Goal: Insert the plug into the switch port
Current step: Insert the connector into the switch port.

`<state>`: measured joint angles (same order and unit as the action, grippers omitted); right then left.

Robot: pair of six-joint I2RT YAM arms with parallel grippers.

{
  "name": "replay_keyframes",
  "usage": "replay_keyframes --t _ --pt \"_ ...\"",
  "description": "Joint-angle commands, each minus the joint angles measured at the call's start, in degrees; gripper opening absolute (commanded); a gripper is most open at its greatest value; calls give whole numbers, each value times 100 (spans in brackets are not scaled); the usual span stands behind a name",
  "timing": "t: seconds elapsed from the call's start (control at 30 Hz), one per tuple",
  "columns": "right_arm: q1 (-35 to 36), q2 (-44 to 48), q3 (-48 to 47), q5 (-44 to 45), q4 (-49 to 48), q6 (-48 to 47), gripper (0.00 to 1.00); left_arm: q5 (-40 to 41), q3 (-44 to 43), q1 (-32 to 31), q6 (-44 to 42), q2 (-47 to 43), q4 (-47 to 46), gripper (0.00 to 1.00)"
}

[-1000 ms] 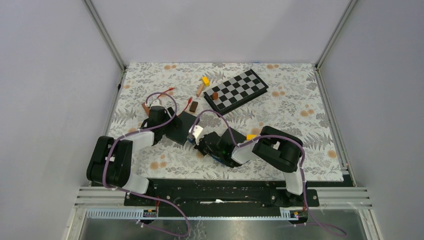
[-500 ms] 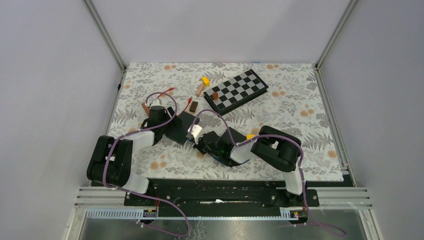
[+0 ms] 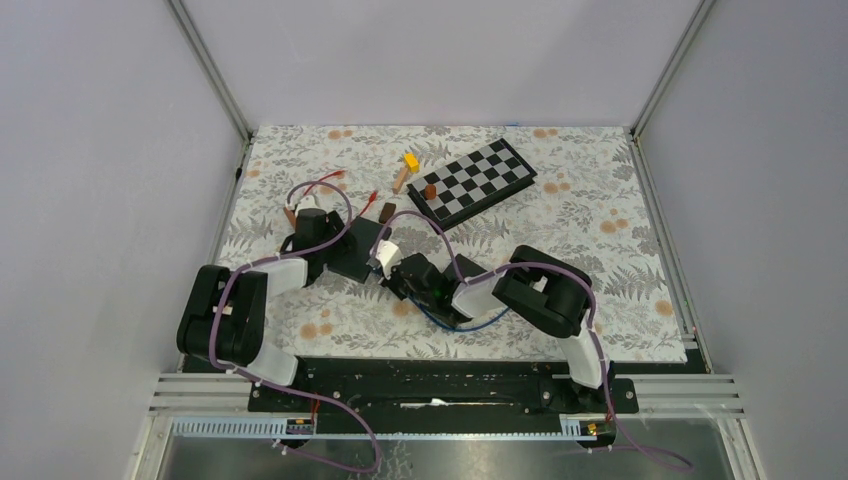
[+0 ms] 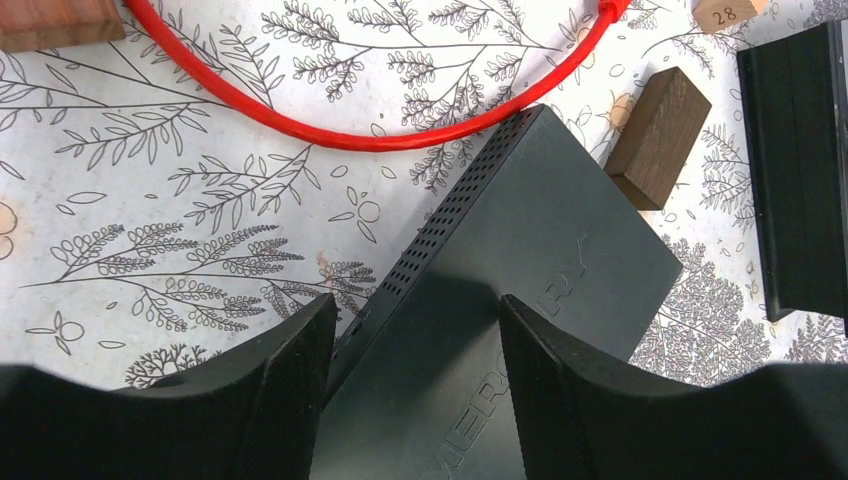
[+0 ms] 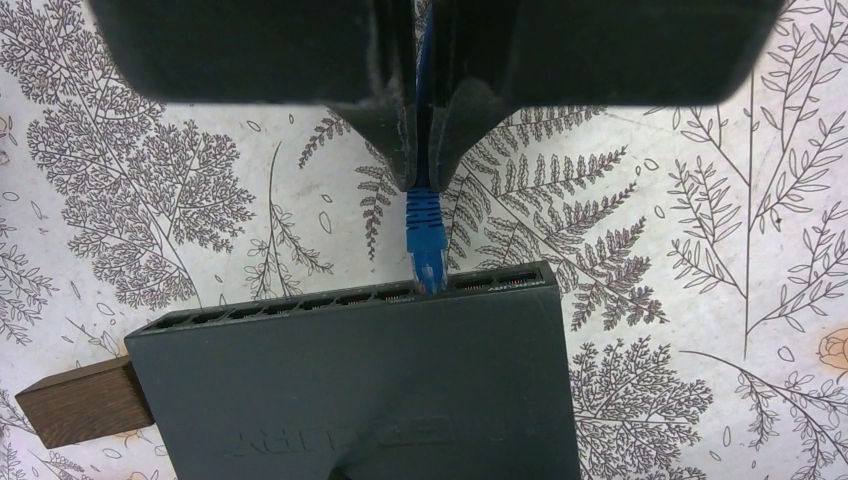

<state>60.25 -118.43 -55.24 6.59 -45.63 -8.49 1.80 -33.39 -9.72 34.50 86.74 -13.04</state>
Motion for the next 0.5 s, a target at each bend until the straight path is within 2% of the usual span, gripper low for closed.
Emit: replay_keyframes --t 0.0,0.13,0.3,0.47 --pt "-5 -144 -553 -184 -917 -51 0 -812 56 -215 269 208 576 61" --pt "-9 48 -466 -269 -794 -181 0 -943 123 -219 250 187 515 58" --pt "-5 567 210 -832 -782 -165 0 -1434 526 -298 315 -85 280 54" --pt "11 1039 969 -1324 -772 -49 0 -1322 682 -953 381 -393 473 53"
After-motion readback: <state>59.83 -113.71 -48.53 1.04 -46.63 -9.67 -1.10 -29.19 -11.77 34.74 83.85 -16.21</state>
